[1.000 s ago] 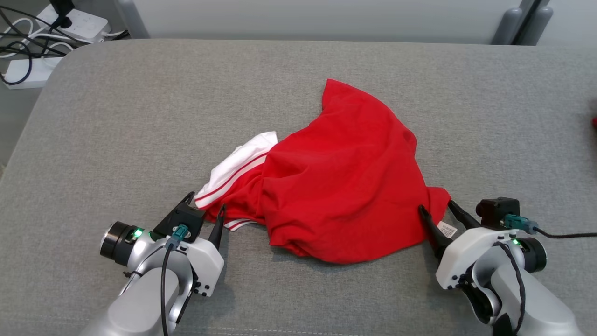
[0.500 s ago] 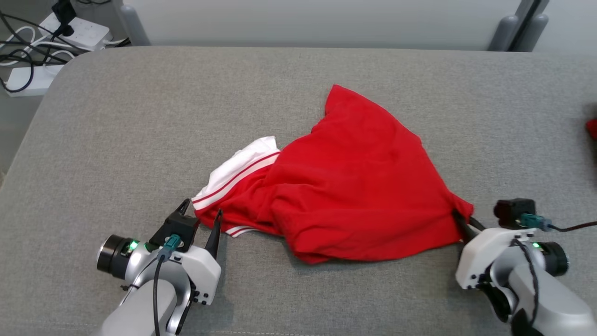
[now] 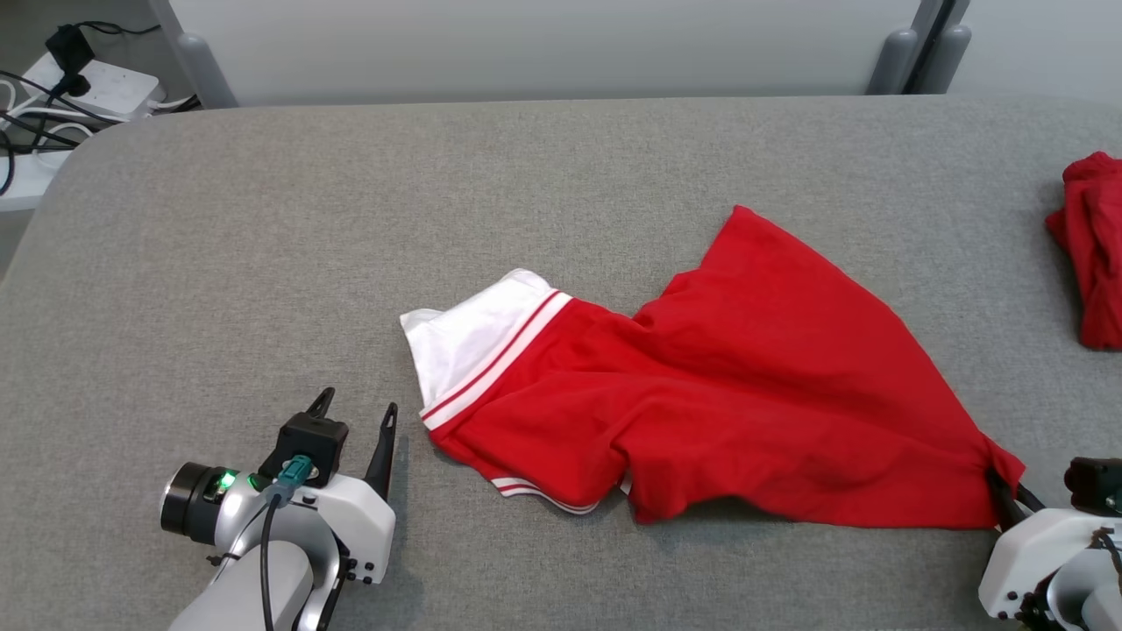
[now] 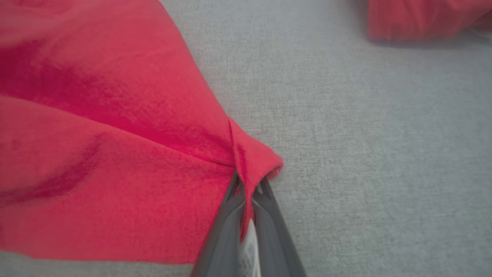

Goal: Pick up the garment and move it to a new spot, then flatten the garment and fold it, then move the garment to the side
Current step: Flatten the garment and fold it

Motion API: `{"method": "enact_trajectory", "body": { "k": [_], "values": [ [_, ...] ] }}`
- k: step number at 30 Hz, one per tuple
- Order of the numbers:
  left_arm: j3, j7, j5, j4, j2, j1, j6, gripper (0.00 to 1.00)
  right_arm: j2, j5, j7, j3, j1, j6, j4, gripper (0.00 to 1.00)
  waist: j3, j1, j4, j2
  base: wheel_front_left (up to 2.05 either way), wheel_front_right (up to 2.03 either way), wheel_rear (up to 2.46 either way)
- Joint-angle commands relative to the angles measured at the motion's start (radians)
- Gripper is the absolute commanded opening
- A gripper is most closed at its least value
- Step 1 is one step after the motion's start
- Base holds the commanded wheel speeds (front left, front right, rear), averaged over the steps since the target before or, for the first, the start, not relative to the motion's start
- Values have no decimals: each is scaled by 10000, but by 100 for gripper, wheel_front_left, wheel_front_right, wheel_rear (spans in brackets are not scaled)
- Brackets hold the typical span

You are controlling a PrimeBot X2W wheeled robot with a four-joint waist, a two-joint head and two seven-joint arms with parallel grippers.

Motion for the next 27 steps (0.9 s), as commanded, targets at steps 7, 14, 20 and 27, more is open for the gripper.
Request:
{"method": "enact_trajectory", "body": {
  "k": [7,14,20,27],
  "values": [
    [967,-60,-724,-396,125,-342,89,100,-334,-734,8,-811,521,4,-75,100,226,0,-109,0,0,0,0],
    [2410,44,-2011,-613,-431,-1151,-24,100,-111,-2194,-57,-2131,462,4,-1550,100,368,0,-134,0,0,0,0],
    [2620,1775,-2773,545,-804,-2525,-285,100,300,-3573,826,-3336,980,4,-3559,100,589,0,-214,0,0,0,0],
    [2180,4204,-3127,2513,-1320,-4015,-780,100,1074,-4762,2324,-4429,2050,4,-6506,100,870,0,-464,0,0,0,0]
  ]
}}
